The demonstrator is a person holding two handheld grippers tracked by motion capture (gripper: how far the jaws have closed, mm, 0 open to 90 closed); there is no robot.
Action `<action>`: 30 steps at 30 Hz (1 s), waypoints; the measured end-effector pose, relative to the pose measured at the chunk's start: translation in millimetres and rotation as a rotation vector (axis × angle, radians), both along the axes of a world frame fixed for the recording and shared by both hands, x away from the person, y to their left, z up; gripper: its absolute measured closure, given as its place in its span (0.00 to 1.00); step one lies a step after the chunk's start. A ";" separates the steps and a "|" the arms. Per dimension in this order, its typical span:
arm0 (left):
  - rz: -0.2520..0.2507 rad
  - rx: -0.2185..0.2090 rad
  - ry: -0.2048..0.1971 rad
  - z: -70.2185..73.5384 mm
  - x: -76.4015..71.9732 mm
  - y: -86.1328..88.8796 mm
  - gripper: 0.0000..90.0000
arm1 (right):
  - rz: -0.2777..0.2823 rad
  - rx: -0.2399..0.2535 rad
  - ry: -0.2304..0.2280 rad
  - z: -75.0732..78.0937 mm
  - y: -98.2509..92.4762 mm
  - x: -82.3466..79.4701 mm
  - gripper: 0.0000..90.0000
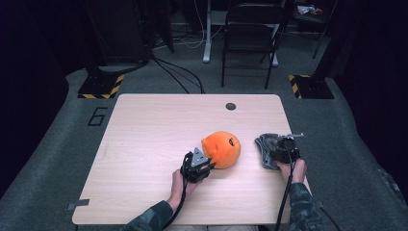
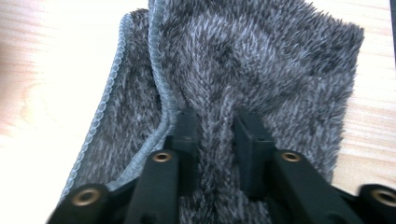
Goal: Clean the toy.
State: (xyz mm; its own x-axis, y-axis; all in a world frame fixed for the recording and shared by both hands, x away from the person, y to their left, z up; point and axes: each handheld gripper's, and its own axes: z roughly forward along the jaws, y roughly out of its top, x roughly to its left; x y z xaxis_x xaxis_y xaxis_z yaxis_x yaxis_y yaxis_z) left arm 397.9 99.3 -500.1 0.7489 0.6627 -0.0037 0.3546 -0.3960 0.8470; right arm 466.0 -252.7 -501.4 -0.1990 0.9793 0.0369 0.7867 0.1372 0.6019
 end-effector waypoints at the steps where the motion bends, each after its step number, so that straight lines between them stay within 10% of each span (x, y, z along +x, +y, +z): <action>1: -0.002 -0.003 0.001 0.0 0.3 0.0 0.82 | 0.002 -0.001 -0.006 -0.3 -0.3 -0.3 0.83; 10: -0.014 -0.005 0.005 0.6 2.4 2.4 0.82 | 0.009 0.029 -0.020 6.0 -1.3 -2.6 0.88; 30: -0.011 -0.020 0.012 1.4 6.5 8.9 0.82 | 0.136 0.166 -0.195 69.4 24.4 -21.7 0.89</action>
State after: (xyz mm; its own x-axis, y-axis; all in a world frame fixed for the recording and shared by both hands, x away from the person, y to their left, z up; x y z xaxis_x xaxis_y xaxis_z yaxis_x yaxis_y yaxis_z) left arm 404.4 108.2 -498.7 0.7559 0.6542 -0.0259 0.3605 -0.3829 0.8505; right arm 444.3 -228.3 -432.0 -0.3470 0.9270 0.1424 0.6353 0.1206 0.7628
